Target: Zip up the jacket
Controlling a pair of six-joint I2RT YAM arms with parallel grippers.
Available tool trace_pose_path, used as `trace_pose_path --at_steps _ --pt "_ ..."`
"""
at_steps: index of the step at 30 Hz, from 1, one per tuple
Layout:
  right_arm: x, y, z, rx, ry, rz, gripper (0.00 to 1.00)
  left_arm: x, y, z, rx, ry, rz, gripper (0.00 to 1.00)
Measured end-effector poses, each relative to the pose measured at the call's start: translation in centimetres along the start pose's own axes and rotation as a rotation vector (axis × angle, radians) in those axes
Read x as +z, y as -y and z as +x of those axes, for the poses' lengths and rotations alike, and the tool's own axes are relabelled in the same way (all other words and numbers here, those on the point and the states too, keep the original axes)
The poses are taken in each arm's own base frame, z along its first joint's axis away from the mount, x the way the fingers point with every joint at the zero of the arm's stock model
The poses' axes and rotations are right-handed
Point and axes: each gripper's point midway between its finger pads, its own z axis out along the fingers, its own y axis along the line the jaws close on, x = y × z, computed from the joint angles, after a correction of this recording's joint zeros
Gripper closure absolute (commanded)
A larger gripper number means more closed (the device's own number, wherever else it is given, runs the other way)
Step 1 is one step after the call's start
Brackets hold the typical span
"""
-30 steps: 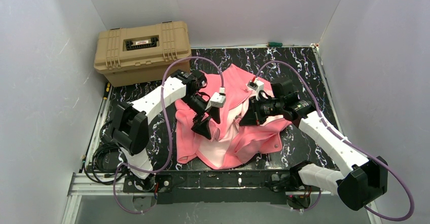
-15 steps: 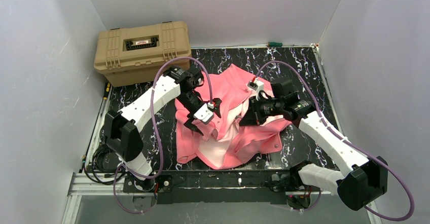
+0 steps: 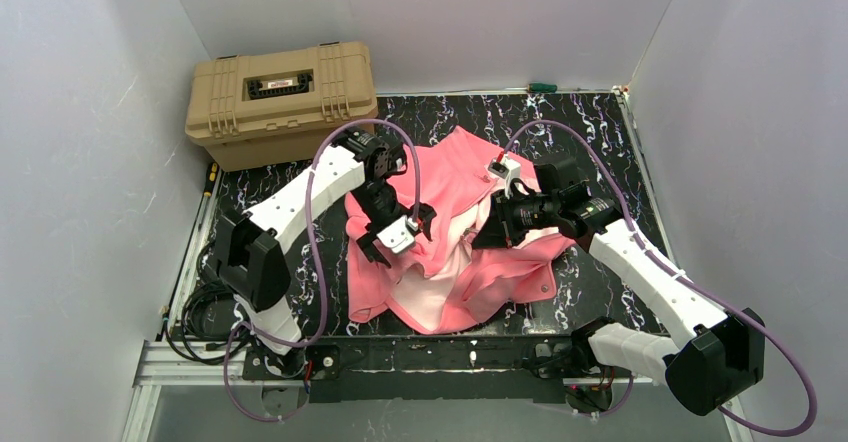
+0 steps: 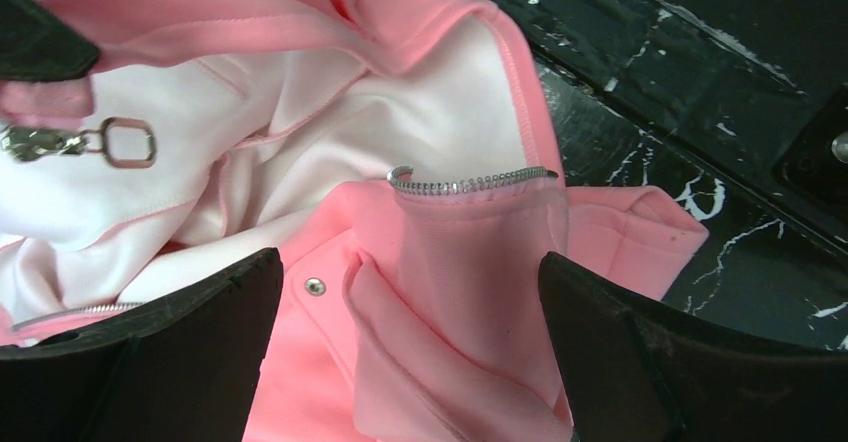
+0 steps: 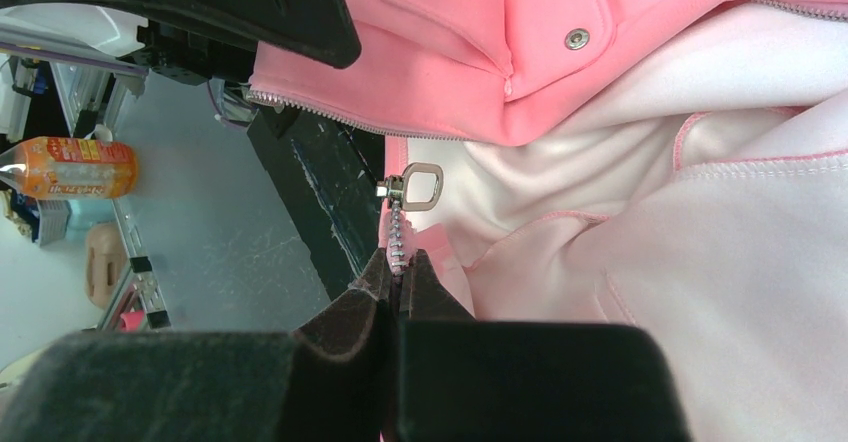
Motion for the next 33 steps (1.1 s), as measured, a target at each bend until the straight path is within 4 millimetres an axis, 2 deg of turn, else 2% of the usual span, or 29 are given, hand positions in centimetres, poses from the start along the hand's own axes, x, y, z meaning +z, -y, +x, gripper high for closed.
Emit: trace_pose_path --at_steps 6,12,16,22,33 --pt "0.0 0.0 0.0 0.0 -0.001 0.0 0.99 0.2 1.2 -0.6 0.041 -0.042 0.033 0.02" --pt "0.0 0.0 0.0 0.001 -0.002 0.0 0.99 -0.7 0.0 -2.7 0.111 -0.031 -0.02 0.02" --pt "0.0 0.0 0.1 0.002 -0.003 0.0 0.99 -0.8 1.1 -3.4 0.13 -0.045 -0.022 0.02" --pt "0.0 0.0 0.1 0.002 -0.004 -0.004 0.99 -1.3 1.8 -3.5 0.151 -0.083 -0.022 0.02" --pt "0.0 -0.1 0.1 0.003 -0.005 -0.007 0.99 0.2 1.7 -2.9 0.121 -0.049 0.027 0.02"
